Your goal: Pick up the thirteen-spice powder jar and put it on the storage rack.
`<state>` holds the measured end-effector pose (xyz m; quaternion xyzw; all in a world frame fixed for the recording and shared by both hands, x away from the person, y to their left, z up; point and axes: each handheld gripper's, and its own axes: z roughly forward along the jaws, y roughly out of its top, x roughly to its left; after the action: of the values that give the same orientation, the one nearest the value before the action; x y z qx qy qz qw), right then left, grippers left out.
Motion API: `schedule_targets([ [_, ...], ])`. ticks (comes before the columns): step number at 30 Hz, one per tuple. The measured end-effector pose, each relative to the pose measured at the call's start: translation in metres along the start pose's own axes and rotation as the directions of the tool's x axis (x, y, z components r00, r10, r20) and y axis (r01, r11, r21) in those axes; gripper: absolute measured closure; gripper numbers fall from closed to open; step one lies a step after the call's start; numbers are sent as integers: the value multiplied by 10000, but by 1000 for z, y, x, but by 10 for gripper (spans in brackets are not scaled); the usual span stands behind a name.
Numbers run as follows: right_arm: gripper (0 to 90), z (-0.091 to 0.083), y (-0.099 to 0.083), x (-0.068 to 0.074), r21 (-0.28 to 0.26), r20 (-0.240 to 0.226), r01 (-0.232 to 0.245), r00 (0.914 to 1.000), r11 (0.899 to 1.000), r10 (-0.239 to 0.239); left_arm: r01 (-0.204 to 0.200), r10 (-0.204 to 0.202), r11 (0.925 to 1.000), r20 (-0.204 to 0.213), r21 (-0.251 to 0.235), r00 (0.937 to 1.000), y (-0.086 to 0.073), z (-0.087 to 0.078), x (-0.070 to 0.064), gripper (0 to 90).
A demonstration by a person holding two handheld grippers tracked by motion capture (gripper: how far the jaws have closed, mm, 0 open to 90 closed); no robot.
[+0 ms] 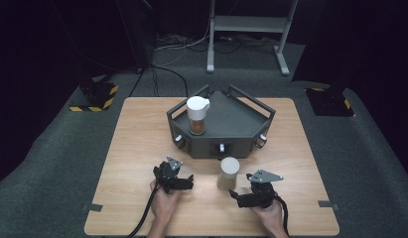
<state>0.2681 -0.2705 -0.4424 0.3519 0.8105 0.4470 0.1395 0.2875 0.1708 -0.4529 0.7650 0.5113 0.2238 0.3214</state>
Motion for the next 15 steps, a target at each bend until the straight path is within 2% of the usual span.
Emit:
schedule_targets([
  [15,68,8,10,8,-88,-64,218,9997,9997,-219,3,-3,10000,2,0,10000,0,0,0,3],
])
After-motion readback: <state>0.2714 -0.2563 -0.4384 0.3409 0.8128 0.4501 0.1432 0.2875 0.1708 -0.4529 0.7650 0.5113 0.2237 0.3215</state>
